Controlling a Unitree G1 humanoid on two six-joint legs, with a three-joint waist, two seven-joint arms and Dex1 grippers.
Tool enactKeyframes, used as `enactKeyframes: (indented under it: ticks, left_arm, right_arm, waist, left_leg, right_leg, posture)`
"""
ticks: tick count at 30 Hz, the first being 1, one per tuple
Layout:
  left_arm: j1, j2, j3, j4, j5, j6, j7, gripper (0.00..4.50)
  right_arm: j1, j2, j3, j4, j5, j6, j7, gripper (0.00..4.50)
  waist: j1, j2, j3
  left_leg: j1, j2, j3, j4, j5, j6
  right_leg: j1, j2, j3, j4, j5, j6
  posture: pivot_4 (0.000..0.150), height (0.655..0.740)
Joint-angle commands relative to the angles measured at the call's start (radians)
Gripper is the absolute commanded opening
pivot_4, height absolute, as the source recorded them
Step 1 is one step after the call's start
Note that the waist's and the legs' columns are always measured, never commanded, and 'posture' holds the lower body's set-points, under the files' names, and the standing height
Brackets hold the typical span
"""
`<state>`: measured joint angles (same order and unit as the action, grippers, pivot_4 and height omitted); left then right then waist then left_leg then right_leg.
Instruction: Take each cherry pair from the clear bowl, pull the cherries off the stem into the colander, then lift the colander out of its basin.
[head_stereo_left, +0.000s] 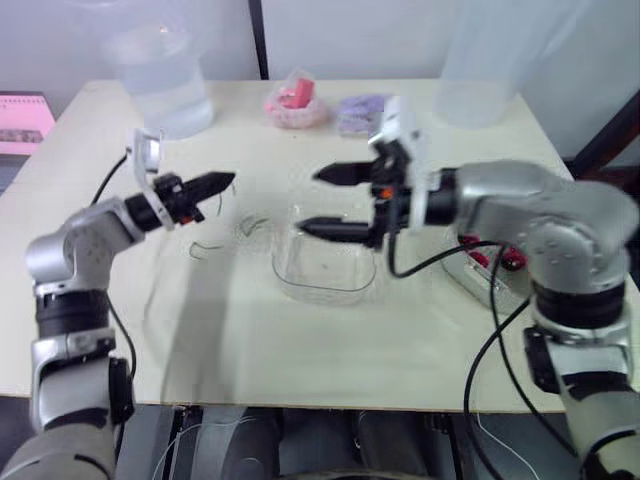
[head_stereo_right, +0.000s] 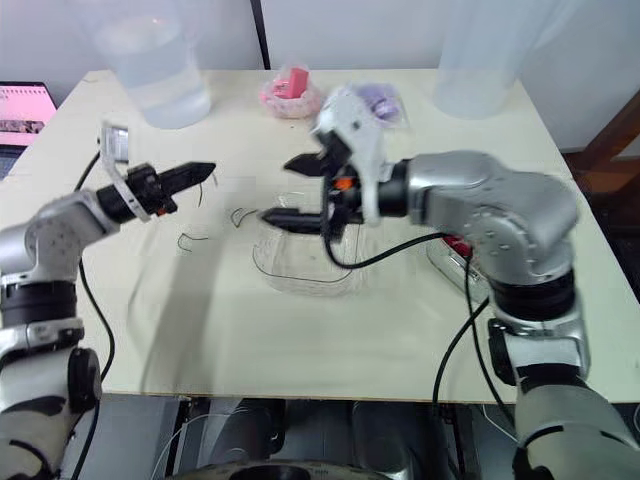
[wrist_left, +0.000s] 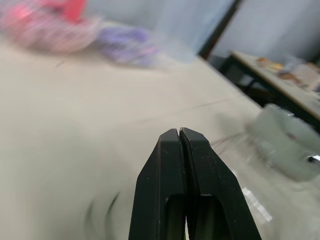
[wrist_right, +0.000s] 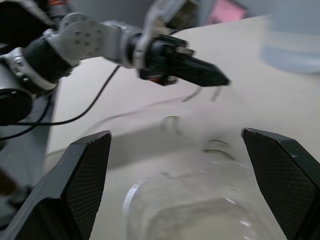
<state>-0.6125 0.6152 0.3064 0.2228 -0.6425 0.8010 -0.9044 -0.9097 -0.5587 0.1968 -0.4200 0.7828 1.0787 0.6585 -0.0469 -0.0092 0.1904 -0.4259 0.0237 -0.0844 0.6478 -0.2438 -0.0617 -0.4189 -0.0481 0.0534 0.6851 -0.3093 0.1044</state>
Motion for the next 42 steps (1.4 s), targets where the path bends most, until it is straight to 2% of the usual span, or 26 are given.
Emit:
enactKeyframes:
  ticks: [1, 6, 10, 15, 21, 26, 28, 32, 36, 39, 42]
  left_arm:
    - [0.076, 0.029, -0.015, -0.051, 0.027, -0.056, -0.024, 0.00]
    - [0.114, 0.025, -0.050, -0.001, 0.072, -0.118, -0.025, 0.00]
    - [0.116, 0.028, -0.060, 0.009, 0.076, -0.144, -0.044, 1.33]
    - [0.088, 0.061, -0.005, 0.008, 0.052, -0.154, -0.042, 3.91]
    - [0.075, 0.140, 0.037, -0.029, 0.033, -0.129, -0.042, 3.91]
    - [0.103, 0.180, 0.059, -0.145, 0.017, -0.100, -0.005, 3.91]
    - [0.155, 0.197, 0.087, -0.218, -0.014, -0.060, -0.003, 4.46]
    - [0.234, 0.227, 0.123, -0.276, -0.039, -0.026, 0.000, 4.48]
    - [0.206, 0.223, 0.130, -0.232, -0.033, -0.052, 0.025, 4.48]
    - [0.181, 0.219, 0.102, -0.239, -0.045, -0.041, 0.007, 4.48]
    - [0.147, 0.233, 0.041, -0.304, -0.088, 0.006, -0.058, 4.48]
  right_arm:
    - [0.011, 0.012, 0.106, -0.014, -0.107, -0.087, 0.028, 4.42]
    - [0.027, 0.025, 0.123, -0.014, -0.133, -0.099, 0.052, 4.42]
    - [0.036, 0.012, 0.102, -0.011, -0.146, -0.094, 0.060, 4.50]
    - [0.055, -0.015, 0.024, -0.011, -0.127, -0.076, 0.064, 4.50]
    - [0.087, -0.031, -0.110, 0.008, -0.082, -0.054, 0.053, 4.50]
    - [0.128, -0.057, -0.248, 0.034, -0.066, -0.043, 0.008, 4.50]
    - [0.188, -0.100, -0.334, 0.016, -0.041, -0.034, 0.011, 4.50]
    - [0.302, -0.156, -0.525, -0.003, 0.020, -0.025, -0.014, 4.50]
    - [0.412, -0.244, -0.733, 0.085, -0.012, -0.058, -0.046, 4.50]
    - [0.507, -0.332, -0.816, 0.099, 0.004, -0.048, 0.012, 4.50]
    - [0.640, -0.474, -0.891, 0.083, 0.010, -0.004, 0.120, 4.50]
  waist:
    - [0.002, 0.000, 0.000]
    - [0.003, 0.000, 0.000]
    - [0.000, 0.000, 0.000]
    - [0.001, 0.000, 0.000]
    - [0.000, 0.000, 0.000]
    - [0.002, 0.000, 0.000]
    - [0.003, 0.000, 0.000]
    - [0.003, 0.000, 0.000]
    - [0.005, 0.000, 0.000]
    - [0.008, 0.000, 0.000]
    - [0.008, 0.000, 0.000]
  left_leg:
    - [0.000, 0.000, 0.000, 0.000, 0.000, 0.000]
    - [0.000, 0.000, 0.000, 0.000, 0.000, 0.000]
    - [0.000, 0.000, 0.000, 0.000, 0.000, 0.001]
    - [0.001, 0.000, 0.000, 0.000, -0.001, 0.001]
    - [0.001, 0.000, 0.000, -0.001, -0.002, 0.003]
    - [0.001, 0.000, 0.001, -0.001, -0.002, 0.003]
    - [0.001, 0.000, 0.001, -0.001, -0.002, 0.003]
    - [0.001, 0.000, 0.001, -0.002, -0.002, 0.004]
    - [0.001, 0.000, 0.001, -0.001, -0.002, 0.004]
    - [0.001, 0.000, 0.001, -0.001, -0.003, 0.005]
    - [0.001, 0.000, 0.002, -0.001, -0.003, 0.006]
  right_leg:
    - [0.000, 0.000, 0.000, 0.000, 0.000, 0.000]
    - [0.000, 0.000, 0.000, 0.000, 0.000, 0.000]
    - [0.000, 0.000, 0.000, 0.000, 0.000, 0.000]
    - [0.000, 0.000, 0.000, 0.000, 0.000, 0.000]
    - [0.000, 0.000, 0.000, 0.001, 0.000, 0.000]
    - [0.000, 0.000, 0.000, 0.000, 0.000, 0.000]
    - [0.000, 0.000, 0.000, 0.000, 0.000, 0.000]
    - [0.000, 0.000, 0.000, 0.000, 0.000, 0.000]
    - [0.001, 0.000, 0.000, 0.000, 0.000, 0.000]
    - [0.001, 0.000, 0.000, -0.001, 0.000, 0.000]
    - [0.001, 0.000, 0.001, -0.001, 0.000, 0.000]
  posture:
    - [0.150, 0.7348]
    - [0.150, 0.7348]
    - [0.150, 0.7348]
    - [0.150, 0.7348]
    - [0.150, 0.7348]
    - [0.150, 0.7348]
    - [0.150, 0.7348]
    - [0.150, 0.7348]
    - [0.150, 0.7348]
    - [0.150, 0.7348]
    - [0.150, 0.7348]
